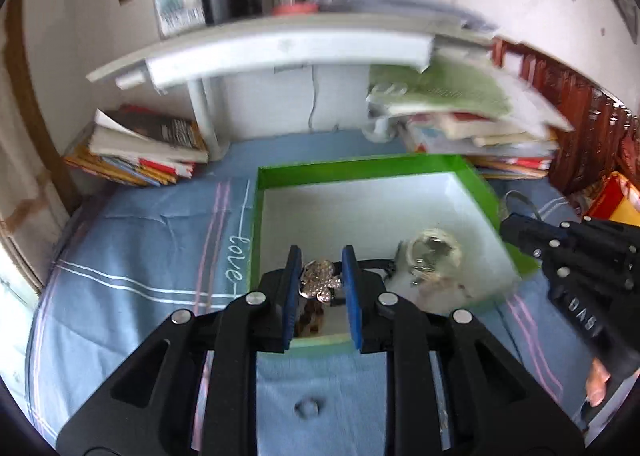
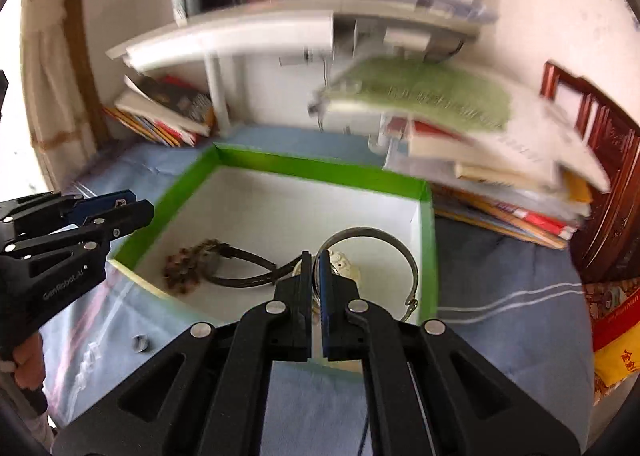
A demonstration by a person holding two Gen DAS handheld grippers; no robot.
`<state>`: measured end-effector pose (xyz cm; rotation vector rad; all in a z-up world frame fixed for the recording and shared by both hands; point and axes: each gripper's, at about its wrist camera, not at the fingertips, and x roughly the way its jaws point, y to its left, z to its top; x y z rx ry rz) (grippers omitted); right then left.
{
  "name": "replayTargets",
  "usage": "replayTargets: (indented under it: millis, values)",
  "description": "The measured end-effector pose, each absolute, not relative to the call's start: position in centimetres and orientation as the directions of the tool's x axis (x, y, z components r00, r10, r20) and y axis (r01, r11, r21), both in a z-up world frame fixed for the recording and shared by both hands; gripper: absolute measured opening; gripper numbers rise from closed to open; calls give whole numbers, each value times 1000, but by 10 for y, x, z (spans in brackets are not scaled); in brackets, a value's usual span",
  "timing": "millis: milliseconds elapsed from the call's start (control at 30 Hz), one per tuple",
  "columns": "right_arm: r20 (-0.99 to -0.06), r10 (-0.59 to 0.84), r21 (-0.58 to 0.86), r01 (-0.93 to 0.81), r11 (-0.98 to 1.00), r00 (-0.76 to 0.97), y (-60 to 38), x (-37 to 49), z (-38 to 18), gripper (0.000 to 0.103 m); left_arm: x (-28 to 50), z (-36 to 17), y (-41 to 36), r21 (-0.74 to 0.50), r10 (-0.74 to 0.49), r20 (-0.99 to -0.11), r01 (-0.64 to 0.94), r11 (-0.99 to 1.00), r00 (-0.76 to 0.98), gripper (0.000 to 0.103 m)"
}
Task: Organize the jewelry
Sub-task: 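Carry the bangle into the green box while the left tool grasps and drops in the brooch, then grasp the small silver ring with the right tool while the left tool grasps the dark ring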
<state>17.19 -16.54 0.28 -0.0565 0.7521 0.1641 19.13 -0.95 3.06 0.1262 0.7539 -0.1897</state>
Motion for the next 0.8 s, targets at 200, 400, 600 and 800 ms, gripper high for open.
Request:
replayTargets:
  millis: [200,400,600,800]
  values:
    - [-743,86,-12,-141,990,663,-157,204,-30,8,235,-13,-12,34,-93,-767,184,982,634,24]
    - [-646,131,37,-141,989,752,-166,151,-1,40,205,-1,7,7,-113,-727,171,985,678,52]
    - [-677,229,78,-241,967,700,-163,77,-19,40,128,-2,41,70,-9,-677,76,995,736,61]
    - [-758,267,77,-326,942,595,-130,56,-65,40,107,-49,47,46,-38,-762,112,993,647,61]
